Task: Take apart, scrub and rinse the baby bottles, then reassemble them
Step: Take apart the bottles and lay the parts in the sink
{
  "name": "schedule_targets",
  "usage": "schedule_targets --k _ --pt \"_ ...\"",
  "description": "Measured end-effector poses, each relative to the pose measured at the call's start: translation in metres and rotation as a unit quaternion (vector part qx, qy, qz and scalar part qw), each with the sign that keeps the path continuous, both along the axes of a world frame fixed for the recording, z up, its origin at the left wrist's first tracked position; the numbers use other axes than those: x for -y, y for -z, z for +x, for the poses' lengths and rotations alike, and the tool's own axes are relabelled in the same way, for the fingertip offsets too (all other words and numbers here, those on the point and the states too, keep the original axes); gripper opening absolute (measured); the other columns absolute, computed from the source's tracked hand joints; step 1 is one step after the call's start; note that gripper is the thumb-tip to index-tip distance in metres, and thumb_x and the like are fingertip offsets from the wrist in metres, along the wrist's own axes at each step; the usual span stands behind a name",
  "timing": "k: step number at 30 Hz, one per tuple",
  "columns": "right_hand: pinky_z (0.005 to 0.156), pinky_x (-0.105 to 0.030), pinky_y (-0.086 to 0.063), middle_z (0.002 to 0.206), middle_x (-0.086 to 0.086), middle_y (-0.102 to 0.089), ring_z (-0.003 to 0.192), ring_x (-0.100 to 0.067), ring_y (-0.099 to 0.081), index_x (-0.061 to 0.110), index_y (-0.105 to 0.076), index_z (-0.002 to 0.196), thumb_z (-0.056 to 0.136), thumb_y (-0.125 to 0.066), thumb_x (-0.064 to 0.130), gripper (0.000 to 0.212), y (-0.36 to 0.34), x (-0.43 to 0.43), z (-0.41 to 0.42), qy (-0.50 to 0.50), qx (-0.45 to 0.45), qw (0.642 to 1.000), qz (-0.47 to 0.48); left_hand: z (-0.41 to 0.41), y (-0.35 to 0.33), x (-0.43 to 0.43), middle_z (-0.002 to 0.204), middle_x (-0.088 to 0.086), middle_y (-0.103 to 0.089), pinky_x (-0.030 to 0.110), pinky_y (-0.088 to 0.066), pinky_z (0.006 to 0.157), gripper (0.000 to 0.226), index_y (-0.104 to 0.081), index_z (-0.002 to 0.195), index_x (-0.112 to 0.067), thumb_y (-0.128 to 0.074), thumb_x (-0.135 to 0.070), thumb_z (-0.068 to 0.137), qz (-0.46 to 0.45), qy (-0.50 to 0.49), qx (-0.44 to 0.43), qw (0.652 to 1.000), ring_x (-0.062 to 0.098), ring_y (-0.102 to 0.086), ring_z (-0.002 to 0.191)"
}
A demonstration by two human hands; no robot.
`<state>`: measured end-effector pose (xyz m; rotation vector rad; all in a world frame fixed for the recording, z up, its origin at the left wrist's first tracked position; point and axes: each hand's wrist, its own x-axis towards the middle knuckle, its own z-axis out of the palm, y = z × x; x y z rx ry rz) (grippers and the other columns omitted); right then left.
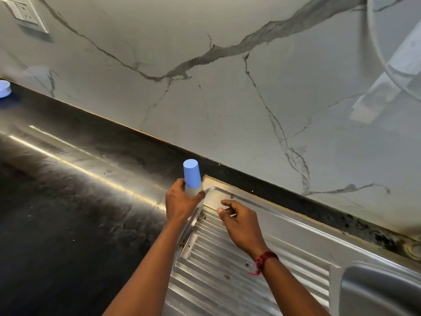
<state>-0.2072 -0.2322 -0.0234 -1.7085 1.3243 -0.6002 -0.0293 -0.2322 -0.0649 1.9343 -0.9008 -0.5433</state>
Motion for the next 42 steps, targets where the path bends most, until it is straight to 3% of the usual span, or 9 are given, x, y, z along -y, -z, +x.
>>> schedule_targets --k 6,9,13,18,22,28,34,40,42 --pt "0.083 -0.029 -0.057 0.094 0.004 -0.07 0.087 -0.012 -0.069 0.02 -0.065 0.121 0.091 -0.069 0.03 0.033 -0.007 -0.018 -0.032 0.085 0.057 0.995 0.011 -0.059 -0.013 -0.046 0.101 -0.007 -0.062 0.013 -0.04 0.066 0.053 -0.056 0.116 -0.026 -0.085 -0.032 0.072 0.047 0.16 0.024 0.986 0.008 -0.057 0.08" --pt "0.075 -0.034 -0.059 0.093 0.005 -0.07 0.084 -0.015 -0.069 0.028 -0.062 0.115 0.087 -0.072 0.041 0.033 -0.005 -0.037 -0.064 0.128 0.097 0.987 0.031 -0.094 -0.017 -0.075 0.109 -0.007 -0.063 0.013 -0.04 0.071 0.061 -0.054 0.126 -0.028 -0.077 -0.038 0.07 0.055 0.239 0.022 0.969 0.009 -0.057 0.09" --pt "0.06 -0.027 -0.056 0.09 0.0 -0.073 0.082 -0.023 -0.071 0.026 -0.064 0.107 0.088 -0.071 0.037 0.023 -0.002 -0.079 -0.12 0.191 0.162 0.967 0.054 -0.147 -0.02 -0.111 0.106 -0.006 -0.061 0.027 -0.047 0.079 0.073 -0.056 0.125 -0.026 -0.053 -0.058 0.059 0.061 0.327 0.043 0.942 0.015 -0.06 0.095" --pt "0.072 -0.036 -0.06 0.098 0.004 -0.075 0.088 -0.011 -0.071 0.022 -0.068 0.106 0.093 -0.065 0.035 0.019 0.007 -0.131 -0.183 0.262 0.204 0.939 0.092 -0.213 -0.022 -0.145 0.094 -0.01 -0.067 0.029 -0.044 0.07 0.053 -0.052 0.115 -0.029 -0.06 -0.06 0.073 0.083 0.41 0.071 0.905 0.018 -0.065 0.088" --pt "0.073 -0.03 -0.054 0.096 -0.012 -0.074 0.087 -0.017 -0.068 0.011 -0.069 0.103 0.095 -0.062 0.025 0.018 0.006 -0.16 -0.227 0.315 0.272 0.901 0.124 -0.267 -0.022 -0.165 0.083 -0.008 -0.068 0.03 -0.047 0.064 0.061 -0.05 0.105 -0.032 -0.049 -0.086 0.076 0.098 0.431 0.067 0.895 0.011 -0.063 0.075" --pt "0.077 -0.035 -0.057 0.095 -0.011 -0.075 0.085 -0.019 -0.071 0.014 -0.069 0.106 0.096 -0.06 0.033 0.023 0.001 -0.183 -0.291 0.374 0.333 0.849 0.165 -0.342 -0.028 -0.172 0.078 -0.003 -0.066 0.037 -0.048 0.065 0.033 -0.054 0.093 -0.02 -0.06 -0.052 0.088 0.092 0.445 0.062 0.889 0.019 -0.063 0.074" --pt "0.087 -0.041 -0.054 0.098 -0.009 -0.076 0.09 -0.024 -0.072 0.012 -0.068 0.11 0.093 -0.063 0.033 0.027 0.0 -0.182 -0.347 0.388 0.354 0.834 0.171 -0.406 -0.035 -0.169 0.084 -0.005 -0.063 0.032 -0.038 0.056 0.027 -0.049 0.094 -0.021 -0.052 -0.047 0.088 0.112 0.458 0.109 0.875 0.02 -0.058 0.071" --pt "0.054 -0.025 -0.048 0.076 -0.005 -0.07 0.062 -0.011 -0.063 0.008 -0.068 0.107 0.092 -0.066 0.036 0.032 0.008 -0.165 -0.392 0.378 0.355 0.836 0.178 -0.457 -0.027 -0.161 0.079 -0.002 -0.069 0.039 -0.054 0.063 0.047 -0.052 0.092 -0.022 -0.044 -0.066 0.079 0.118 0.429 0.053 0.894 0.018 -0.065 0.07" --pt "0.058 -0.029 -0.05 0.074 -0.006 -0.069 0.065 -0.015 -0.064 0.007 -0.07 0.101 0.09 -0.068 0.039 0.033 0.014 -0.159 -0.406 0.384 0.348 0.836 0.181 -0.472 -0.025 -0.157 0.074 -0.003 -0.066 0.037 -0.05 0.059 0.041 -0.052 0.09 -0.02 -0.052 -0.061 0.087 0.115 0.431 0.05 0.894 0.016 -0.064 0.064"
